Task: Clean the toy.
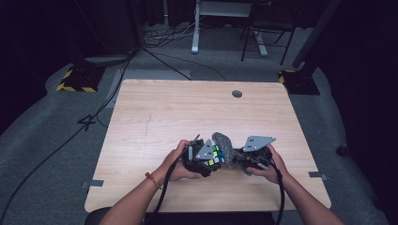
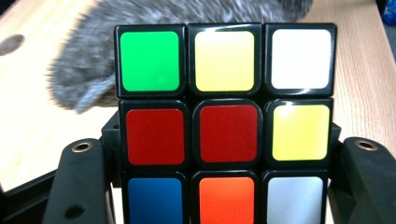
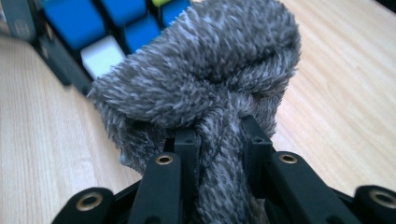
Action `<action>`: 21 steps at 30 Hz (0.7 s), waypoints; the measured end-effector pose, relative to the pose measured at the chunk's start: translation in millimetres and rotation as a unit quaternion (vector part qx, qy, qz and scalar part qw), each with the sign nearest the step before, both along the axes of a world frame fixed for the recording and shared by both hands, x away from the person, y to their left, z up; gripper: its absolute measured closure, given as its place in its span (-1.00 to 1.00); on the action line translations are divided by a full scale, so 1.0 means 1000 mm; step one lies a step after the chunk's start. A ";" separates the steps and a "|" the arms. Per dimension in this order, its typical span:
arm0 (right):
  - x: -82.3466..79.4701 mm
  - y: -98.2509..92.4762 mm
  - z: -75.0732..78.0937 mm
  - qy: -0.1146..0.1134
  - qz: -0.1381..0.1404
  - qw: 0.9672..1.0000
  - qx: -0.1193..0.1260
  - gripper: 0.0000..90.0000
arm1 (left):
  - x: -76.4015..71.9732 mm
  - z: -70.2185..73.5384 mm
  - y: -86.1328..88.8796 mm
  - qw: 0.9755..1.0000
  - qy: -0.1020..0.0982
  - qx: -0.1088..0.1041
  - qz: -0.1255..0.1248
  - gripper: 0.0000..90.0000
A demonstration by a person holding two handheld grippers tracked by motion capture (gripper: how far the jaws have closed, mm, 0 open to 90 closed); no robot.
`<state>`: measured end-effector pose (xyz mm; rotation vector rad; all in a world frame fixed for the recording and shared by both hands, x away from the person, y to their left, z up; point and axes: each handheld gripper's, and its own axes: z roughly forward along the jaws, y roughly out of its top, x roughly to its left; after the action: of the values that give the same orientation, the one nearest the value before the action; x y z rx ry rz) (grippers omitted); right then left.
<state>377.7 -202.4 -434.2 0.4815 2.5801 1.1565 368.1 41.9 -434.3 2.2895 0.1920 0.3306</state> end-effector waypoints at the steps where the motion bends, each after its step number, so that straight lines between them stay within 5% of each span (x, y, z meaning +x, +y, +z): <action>1: -0.001 0.000 0.000 -0.001 0.001 1.000 0.005 0.64 | 0.000 0.000 0.001 1.000 -0.001 -0.001 0.001 -0.26; 11: -0.019 0.013 0.019 -0.031 0.043 0.997 0.053 0.64 | 0.002 -0.010 -0.006 1.000 0.014 0.025 0.000 -0.26; 21: -0.018 0.018 0.020 -0.030 0.045 0.997 0.051 0.64 | 0.006 -0.012 -0.007 0.999 0.013 0.030 0.003 -0.26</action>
<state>360.0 -184.0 -414.2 0.3501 2.5247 1.3170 373.6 35.1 -446.1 2.3534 0.2042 0.3141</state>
